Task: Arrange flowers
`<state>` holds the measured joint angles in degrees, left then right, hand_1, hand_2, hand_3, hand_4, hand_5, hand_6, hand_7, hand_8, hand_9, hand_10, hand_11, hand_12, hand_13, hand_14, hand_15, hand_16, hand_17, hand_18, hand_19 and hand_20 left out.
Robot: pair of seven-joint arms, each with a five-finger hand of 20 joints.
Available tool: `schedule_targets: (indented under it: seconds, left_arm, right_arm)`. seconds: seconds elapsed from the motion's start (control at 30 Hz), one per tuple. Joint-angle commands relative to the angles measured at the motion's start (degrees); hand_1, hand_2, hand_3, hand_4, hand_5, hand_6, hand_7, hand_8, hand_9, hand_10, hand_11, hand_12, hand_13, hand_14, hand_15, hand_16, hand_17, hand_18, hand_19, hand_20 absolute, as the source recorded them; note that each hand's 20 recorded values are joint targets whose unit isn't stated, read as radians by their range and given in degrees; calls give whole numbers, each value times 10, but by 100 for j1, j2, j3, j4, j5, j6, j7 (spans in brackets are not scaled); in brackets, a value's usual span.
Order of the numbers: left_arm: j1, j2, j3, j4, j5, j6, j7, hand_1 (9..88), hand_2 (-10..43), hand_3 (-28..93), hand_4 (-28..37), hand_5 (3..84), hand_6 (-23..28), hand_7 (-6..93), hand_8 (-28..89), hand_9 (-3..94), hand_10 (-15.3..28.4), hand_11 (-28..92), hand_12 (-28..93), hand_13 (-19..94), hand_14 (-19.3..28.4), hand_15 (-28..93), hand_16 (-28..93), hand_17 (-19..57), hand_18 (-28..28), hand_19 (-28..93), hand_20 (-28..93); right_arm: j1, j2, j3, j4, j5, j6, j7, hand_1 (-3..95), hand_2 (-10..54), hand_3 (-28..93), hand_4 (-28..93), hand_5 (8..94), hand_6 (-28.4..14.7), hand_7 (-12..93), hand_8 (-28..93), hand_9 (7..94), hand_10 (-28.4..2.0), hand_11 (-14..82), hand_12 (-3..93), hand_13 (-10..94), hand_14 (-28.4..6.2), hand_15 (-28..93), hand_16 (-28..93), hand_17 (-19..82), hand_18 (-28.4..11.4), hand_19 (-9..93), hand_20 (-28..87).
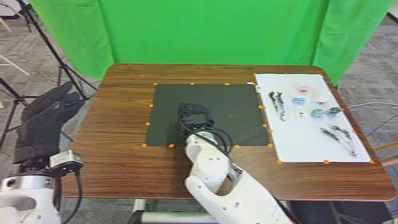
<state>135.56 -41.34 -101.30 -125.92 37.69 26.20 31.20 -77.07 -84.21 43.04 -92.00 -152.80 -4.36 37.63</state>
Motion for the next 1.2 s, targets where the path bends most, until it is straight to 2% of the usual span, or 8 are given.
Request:
schedule_targets:
  seconds: [0.03, 0.1, 0.27, 0.6, 0.73, 0.93, 1.03, 1.2]
  left_arm:
    - [15, -131, 27, -7, 71, -21, 41, 297, 5, 760, -190, 354, 82, 178, -116, 298, 179, 385, 73, 178, 229, 617, -160, -121, 204, 546, 77]
    - [43, -105, 53, -12, 16, 6, 115, 297, 6, 765, -187, 354, 82, 178, -116, 298, 179, 385, 74, 178, 229, 617, -160, -121, 204, 546, 78]
    - [-17, -96, 117, -26, 40, 77, 125, 298, 6, 768, -183, 353, 81, 179, -116, 297, 179, 385, 74, 176, 227, 616, -160, -121, 204, 546, 77]
    - [-12, -190, 119, -55, 138, 88, 43, 300, 7, 772, -176, 353, 81, 180, -116, 295, 178, 384, 75, 174, 226, 615, -160, -121, 204, 546, 78]
    - [31, -114, 145, -55, 51, 137, 145, 301, 7, 772, -174, 353, 82, 179, -116, 295, 179, 384, 75, 174, 224, 615, -159, -120, 203, 546, 78]
    - [14, -202, 132, -58, 134, 95, 38, 301, 7, 772, -172, 354, 82, 179, -116, 294, 179, 383, 75, 173, 223, 615, -159, -120, 202, 545, 78]
    - [34, -254, 114, -65, 173, 69, -12, 302, 8, 772, -172, 353, 81, 179, -116, 294, 179, 383, 75, 173, 223, 615, -159, -120, 202, 545, 78]
    - [104, -351, 52, -84, 216, 34, -77, 302, 9, 772, -172, 353, 81, 179, -116, 294, 178, 384, 75, 172, 224, 615, -159, -121, 202, 545, 78]
  right_arm:
    - [-279, -225, 105, -45, -200, -369, -234, 549, -95, 746, -254, 876, -37, 276, 163, 889, -83, 719, 466, 898, -75, 870, 279, 391, -253, 932, 125]
    - [-384, -305, 174, -77, -296, -477, -363, 547, -95, 742, -251, 878, -35, 275, 162, 893, -83, 719, 465, 899, -76, 869, 279, 389, -252, 932, 119]
    - [-646, -600, 453, -86, -705, -683, -741, 544, -95, 732, -247, 883, -33, 273, 161, 896, -84, 717, 466, 900, -77, 866, 281, 383, -254, 932, 109]
    - [-699, -760, 575, -130, -764, -769, -886, 490, -95, 704, -252, 899, -39, 256, 143, 902, -85, 712, 463, 904, -81, 854, 285, 364, -257, 932, 75]
    - [-756, -830, 647, -103, -905, -844, -940, 453, -95, 719, -252, 898, -40, 245, 126, 900, -88, 708, 463, 903, -83, 849, 288, 359, -259, 932, 58]
    - [-701, -784, 631, -78, -906, -845, -860, 422, -95, 730, -251, 896, -40, 236, 78, 898, -90, 702, 460, 902, -85, 843, 289, 351, -262, 932, 39]
    - [-568, -655, 492, -75, -801, -671, -741, 385, -95, 734, -230, 892, -41, 258, -82, 892, -93, 694, 458, 898, -87, 836, 293, 346, -264, 932, 29]
    - [-296, -316, 156, -176, -355, -314, -444, 353, -65, 734, -227, 881, -48, 254, -99, 882, -103, 685, 452, 885, -94, 833, 293, 329, -275, 931, 18]
